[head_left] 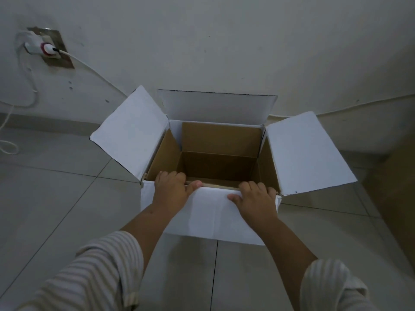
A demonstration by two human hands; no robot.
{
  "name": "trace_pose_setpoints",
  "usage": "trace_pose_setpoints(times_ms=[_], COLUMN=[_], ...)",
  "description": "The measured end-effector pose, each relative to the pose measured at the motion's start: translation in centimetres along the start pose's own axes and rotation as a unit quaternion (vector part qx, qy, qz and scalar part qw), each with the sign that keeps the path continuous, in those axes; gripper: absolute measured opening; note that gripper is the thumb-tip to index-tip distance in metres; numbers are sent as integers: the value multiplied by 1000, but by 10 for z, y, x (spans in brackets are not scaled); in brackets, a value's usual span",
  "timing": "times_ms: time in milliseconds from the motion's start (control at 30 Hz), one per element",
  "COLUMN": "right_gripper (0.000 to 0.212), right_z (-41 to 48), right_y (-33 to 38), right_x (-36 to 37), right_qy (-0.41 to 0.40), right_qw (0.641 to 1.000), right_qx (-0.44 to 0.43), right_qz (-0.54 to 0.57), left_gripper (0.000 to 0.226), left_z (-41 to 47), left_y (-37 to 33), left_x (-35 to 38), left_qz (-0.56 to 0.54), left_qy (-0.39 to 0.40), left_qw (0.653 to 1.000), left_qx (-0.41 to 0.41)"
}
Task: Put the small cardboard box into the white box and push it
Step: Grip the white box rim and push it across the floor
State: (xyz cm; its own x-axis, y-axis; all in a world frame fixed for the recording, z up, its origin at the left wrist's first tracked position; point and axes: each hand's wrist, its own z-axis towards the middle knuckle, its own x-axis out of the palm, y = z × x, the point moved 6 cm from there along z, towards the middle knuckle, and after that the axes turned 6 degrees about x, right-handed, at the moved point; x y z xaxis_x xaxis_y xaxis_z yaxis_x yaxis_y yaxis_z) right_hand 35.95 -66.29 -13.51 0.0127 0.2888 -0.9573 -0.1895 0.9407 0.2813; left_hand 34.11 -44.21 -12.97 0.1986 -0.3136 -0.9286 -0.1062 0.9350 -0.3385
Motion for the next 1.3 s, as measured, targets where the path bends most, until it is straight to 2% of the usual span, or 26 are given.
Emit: trace_pose_setpoints(times_ms=[267,567,800,1133,1300], right_gripper=[37,40,39,36,37], right_z=[3,-19,-29,-43,-49], right_y=[-48,-119,-141,-157,-178], right_x=[-14,-47,-48,-60,-62], right_qy=[-21,21,37,66,33], right_qw=[1000,993,992,991,995], right_qx=[17,94,109,97,67], right_qz=[-12,-66,-59,-57,-65], left_gripper=[52,38,37,36,35], left_z=[8,1,-8,-30,-38], left_y=[-48,-124,-144,-163,-181], left_x=[19,46,53,54,61], left_qz=[12,-10,-11,-15,7], left_qy=[2,136,116,148,128], left_qw=[999,985,985,985,987], left_qx=[32,106,124,92,97])
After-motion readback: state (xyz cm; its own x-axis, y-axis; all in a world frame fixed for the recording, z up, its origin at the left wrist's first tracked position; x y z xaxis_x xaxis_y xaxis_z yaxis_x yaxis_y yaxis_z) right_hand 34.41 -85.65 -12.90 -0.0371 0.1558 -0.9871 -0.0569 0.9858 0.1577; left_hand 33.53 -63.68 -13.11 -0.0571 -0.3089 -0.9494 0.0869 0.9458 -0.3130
